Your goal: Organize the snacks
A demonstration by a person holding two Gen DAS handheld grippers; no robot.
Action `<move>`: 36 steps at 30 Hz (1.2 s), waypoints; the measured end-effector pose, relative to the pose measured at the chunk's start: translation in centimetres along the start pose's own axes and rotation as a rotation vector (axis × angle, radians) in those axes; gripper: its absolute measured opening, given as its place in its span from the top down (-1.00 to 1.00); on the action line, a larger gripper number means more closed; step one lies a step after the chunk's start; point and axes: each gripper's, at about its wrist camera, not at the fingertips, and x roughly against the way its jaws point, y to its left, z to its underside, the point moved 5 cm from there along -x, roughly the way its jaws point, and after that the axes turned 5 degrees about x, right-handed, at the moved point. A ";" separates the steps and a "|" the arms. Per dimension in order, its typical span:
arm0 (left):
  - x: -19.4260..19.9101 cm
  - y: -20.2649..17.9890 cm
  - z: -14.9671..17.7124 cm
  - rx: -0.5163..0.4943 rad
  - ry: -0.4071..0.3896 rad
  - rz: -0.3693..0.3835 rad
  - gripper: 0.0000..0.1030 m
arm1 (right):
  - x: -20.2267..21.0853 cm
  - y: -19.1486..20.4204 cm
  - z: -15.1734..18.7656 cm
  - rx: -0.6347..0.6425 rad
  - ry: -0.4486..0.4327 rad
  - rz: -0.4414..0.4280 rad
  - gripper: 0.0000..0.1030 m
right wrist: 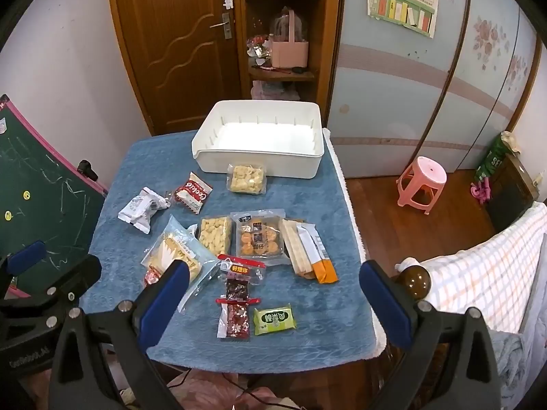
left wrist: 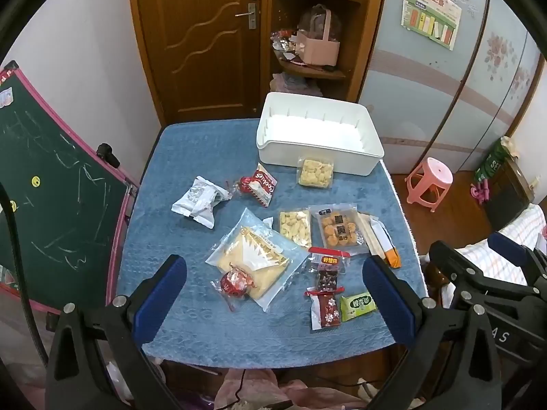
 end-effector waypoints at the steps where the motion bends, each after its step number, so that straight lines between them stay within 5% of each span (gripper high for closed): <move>1: 0.0 0.0 0.0 0.000 0.000 -0.001 -0.99 | 0.0 0.0 0.0 0.000 0.001 -0.001 -0.95; 36: 0.8 1.2 0.1 0.001 -0.005 0.000 -0.99 | 0.2 0.0 0.2 -0.001 0.005 -0.006 -0.95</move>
